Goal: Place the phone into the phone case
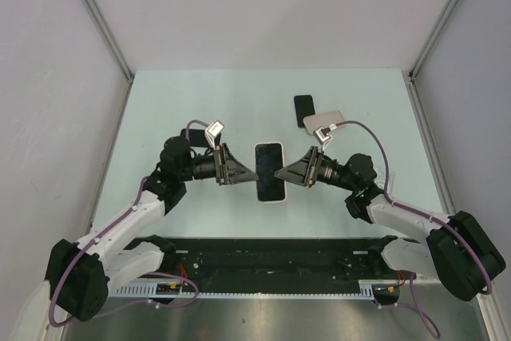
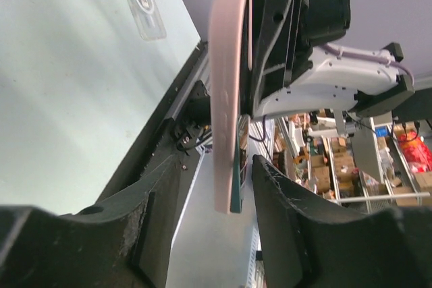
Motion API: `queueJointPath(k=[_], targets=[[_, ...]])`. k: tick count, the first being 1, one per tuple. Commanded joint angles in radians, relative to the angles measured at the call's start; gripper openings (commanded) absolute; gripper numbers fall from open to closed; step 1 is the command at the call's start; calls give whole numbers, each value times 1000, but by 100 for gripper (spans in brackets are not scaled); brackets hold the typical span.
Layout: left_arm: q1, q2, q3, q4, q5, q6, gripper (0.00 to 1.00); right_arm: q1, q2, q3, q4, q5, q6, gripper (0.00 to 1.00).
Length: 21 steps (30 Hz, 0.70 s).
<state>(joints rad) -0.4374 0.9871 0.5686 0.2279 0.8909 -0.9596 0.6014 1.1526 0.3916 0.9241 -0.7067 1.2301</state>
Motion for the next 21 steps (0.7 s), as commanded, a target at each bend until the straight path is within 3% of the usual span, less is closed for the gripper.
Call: queueJointPath(k=[1,12,15,16,19,21], targets=[[-66,22,-38,105,-15,-47,50,-14,-14,49,61,61,5,0],[-100,62,-70,200,-24,-105,41,-40,19,38,85,78,22,0],[-101,68,-70,205,-21,-119,28,-40,21,27,85,84,23,0],[-101,70,-72,202,-21,-120,18,-40,21,24,85,85,23,0],[-100,81,-67,182,-20,-123,2,-41,21,20,84,85,20,0],[-101,91,-62,157,-20,-122,0,-41,18,18,84,88,9,0]])
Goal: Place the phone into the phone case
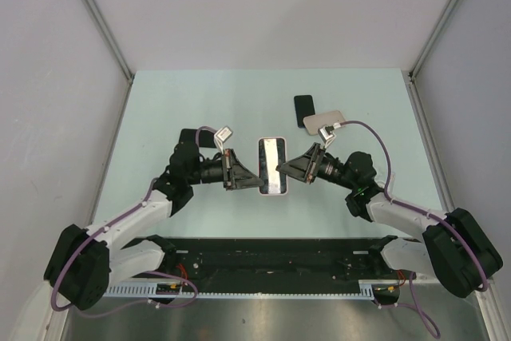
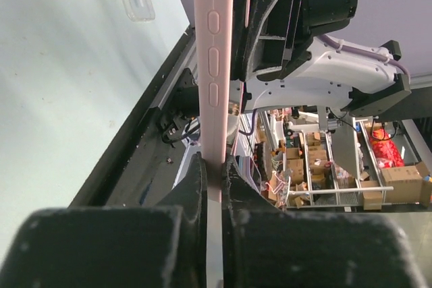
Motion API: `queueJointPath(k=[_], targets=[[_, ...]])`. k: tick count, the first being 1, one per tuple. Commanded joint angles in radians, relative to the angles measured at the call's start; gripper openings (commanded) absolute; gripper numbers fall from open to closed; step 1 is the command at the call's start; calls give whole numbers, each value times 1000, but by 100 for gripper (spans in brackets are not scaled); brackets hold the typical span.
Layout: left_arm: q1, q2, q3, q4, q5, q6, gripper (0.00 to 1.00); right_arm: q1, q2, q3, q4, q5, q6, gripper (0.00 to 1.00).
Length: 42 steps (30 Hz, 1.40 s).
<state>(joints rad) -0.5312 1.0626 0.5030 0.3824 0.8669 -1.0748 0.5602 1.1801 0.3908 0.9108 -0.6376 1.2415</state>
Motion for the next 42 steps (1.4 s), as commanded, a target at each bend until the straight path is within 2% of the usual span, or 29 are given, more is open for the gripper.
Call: queueJointPath(k=[1,6,9,13,15,24,26,28,31,32,33,35,36,40,42], targets=[[-7,19,9,-19,0,1,0,0,-14,19,94,19,-5,0],[-10,8,63,-206,-58,88,0,0,-37,19,25,33,-46,0],[-10,-9,80,-266,-91,122,10,0,-50,19,-10,39,-63,0],[-10,-15,95,-310,-115,151,40,1,-59,19,-47,41,-77,0],[-10,-12,94,-312,-117,156,47,4,-65,19,-56,41,-82,0],[-10,13,88,-255,-108,150,49,32,-40,19,-61,50,-80,1],[-10,20,89,-249,-108,156,45,40,-27,19,-58,52,-77,3],[-10,37,89,-246,-109,154,38,41,-16,19,-58,49,-76,5],[-10,48,115,-324,-167,199,39,35,-7,19,-101,53,-103,1],[-10,46,132,-430,-202,251,43,32,-14,19,-119,64,-112,0],[-9,43,152,-462,-259,266,50,29,-17,19,-140,68,-123,0],[-9,27,164,-500,-288,297,55,15,-23,19,-197,76,-149,0],[-9,23,170,-517,-316,309,62,10,-25,19,-217,78,-158,0],[-9,31,236,-644,-423,395,77,-8,2,29,-360,113,-217,0],[-6,39,279,-720,-469,440,89,-8,53,37,-391,121,-252,0]])
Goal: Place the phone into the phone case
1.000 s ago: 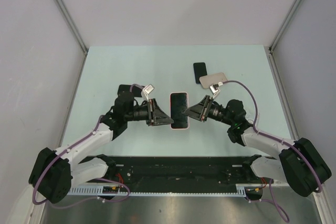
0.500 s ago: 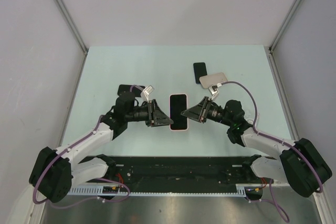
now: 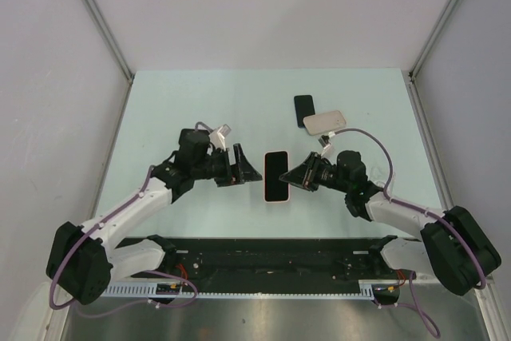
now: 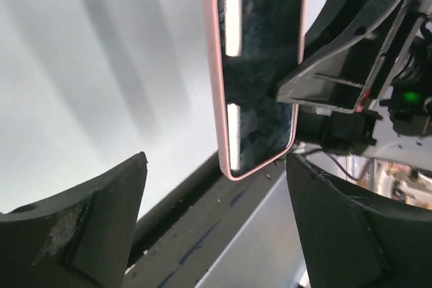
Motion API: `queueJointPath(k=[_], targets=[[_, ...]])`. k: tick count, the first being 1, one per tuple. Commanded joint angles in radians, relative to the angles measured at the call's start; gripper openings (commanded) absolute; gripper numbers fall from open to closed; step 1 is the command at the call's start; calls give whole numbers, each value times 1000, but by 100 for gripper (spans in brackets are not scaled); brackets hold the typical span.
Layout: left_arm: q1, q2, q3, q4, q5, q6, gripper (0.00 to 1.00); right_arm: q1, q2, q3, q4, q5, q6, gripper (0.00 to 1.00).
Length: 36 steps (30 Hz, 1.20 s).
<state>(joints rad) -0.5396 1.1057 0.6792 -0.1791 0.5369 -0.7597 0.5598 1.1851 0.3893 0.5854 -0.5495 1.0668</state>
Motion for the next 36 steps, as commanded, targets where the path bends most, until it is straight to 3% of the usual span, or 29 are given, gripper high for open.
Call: queueJointPath(k=[1,14,22,29,33,35,36], targets=[[4,-4,118,-183,-185,146,91,-6,68,42,-67,28,-83,0],[75,-49,220,-375,-451,353,92,14,326,80,-127,114,-100,1],[84,-79,214,-395,-486,413,99,29,282,100,-361,299,-79,33],[87,-107,198,-379,-450,415,99,2,145,143,-567,425,-77,47],[87,-122,187,-370,-431,413,99,-35,62,207,-762,506,-155,58],[87,-129,189,-372,-439,412,99,-64,45,252,-847,589,-281,64],[87,-133,187,-373,-442,411,99,-104,44,311,-962,635,-310,67]])
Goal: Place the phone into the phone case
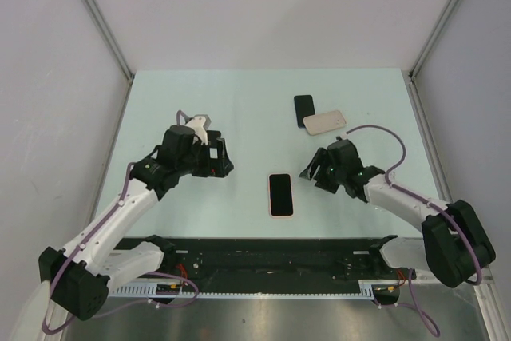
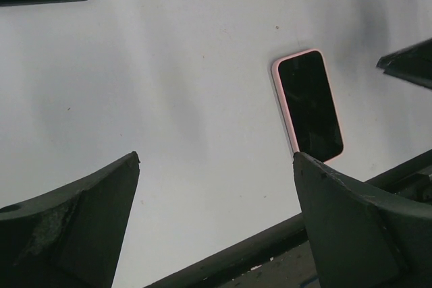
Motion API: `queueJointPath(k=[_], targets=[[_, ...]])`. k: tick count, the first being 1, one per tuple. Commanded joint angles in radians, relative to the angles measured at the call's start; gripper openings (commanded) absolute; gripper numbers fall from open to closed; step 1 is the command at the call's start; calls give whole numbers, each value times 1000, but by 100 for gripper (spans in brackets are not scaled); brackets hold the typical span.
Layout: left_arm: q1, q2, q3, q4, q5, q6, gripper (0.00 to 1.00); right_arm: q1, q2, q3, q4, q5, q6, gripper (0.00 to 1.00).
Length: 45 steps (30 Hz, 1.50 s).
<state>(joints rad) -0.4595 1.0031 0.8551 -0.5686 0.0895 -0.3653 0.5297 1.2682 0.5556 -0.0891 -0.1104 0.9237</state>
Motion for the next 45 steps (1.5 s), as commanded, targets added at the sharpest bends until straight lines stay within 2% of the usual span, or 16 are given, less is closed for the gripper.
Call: queueJointPath(k=[1,2,4,9,11,21,27,35,40,45], targets=[[7,-37,12,16,6,17,99,-98,-36,171,-341,277,-227,78],[7,-50,7,19,12,16,99,-129,-23,200,-425,300,-256,83],[7,-63,-1,30,18,14,99,-209,-7,262,-487,340,-324,89],[7,-70,-7,35,35,12,99,-336,74,320,-621,367,-411,96],[7,-67,-7,35,41,12,99,-376,108,340,-667,423,-434,99],[7,-74,-10,38,44,14,99,-461,236,359,-693,500,-448,100],[7,-75,-8,41,46,14,99,-560,280,359,-635,370,-534,100],[7,-70,-10,47,59,17,98,-600,391,394,-618,335,-586,100],[7,-69,-13,47,59,14,98,-597,401,392,-598,239,-606,87],[7,-72,-13,65,105,19,95,-583,364,392,-581,121,-620,60]])
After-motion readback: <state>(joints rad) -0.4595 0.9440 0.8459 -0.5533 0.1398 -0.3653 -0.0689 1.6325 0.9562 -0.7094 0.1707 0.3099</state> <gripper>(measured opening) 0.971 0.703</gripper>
